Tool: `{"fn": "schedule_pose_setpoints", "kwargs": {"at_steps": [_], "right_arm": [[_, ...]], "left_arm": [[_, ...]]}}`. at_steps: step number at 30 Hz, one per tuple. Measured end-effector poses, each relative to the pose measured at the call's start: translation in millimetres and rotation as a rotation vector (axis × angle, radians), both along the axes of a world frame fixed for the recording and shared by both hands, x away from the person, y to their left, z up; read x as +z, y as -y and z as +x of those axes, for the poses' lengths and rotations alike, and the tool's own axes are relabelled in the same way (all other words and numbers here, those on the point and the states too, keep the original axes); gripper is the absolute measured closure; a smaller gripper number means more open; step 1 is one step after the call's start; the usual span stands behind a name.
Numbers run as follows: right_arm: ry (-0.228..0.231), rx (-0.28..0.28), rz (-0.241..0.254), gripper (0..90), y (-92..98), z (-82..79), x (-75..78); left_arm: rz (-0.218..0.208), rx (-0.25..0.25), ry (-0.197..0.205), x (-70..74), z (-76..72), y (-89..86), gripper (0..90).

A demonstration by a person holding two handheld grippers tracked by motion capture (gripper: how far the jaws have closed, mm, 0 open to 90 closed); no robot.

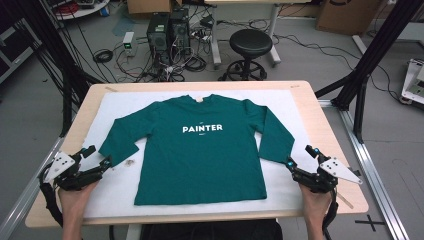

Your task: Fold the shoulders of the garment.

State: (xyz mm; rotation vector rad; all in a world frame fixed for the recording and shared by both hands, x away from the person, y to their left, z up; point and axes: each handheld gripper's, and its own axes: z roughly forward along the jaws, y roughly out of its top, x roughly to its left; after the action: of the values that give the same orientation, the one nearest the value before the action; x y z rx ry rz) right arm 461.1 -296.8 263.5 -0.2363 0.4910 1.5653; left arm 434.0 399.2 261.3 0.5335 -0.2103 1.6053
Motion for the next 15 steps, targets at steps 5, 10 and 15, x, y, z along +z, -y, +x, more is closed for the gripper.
{"fn": "schedule_pose_setpoints", "kwargs": {"at_steps": [5, 10, 15], "right_arm": [[-0.008, -0.012, 0.0, 18.7, -1.1, -0.4, 0.8], [-0.01, -0.027, 0.006, 18.7, -2.6, -0.7, 1.5], [-0.014, -0.022, 0.005, 18.7, -2.2, -0.7, 1.5]], "left_arm": [[-0.013, -0.015, -0.012, 1.1, 0.0, -0.9, 26.0], [-0.023, -0.013, -0.022, 2.1, -0.2, -0.7, 26.1], [-0.025, -0.01, -0.028, 2.7, -0.3, -0.1, 26.2]]}}
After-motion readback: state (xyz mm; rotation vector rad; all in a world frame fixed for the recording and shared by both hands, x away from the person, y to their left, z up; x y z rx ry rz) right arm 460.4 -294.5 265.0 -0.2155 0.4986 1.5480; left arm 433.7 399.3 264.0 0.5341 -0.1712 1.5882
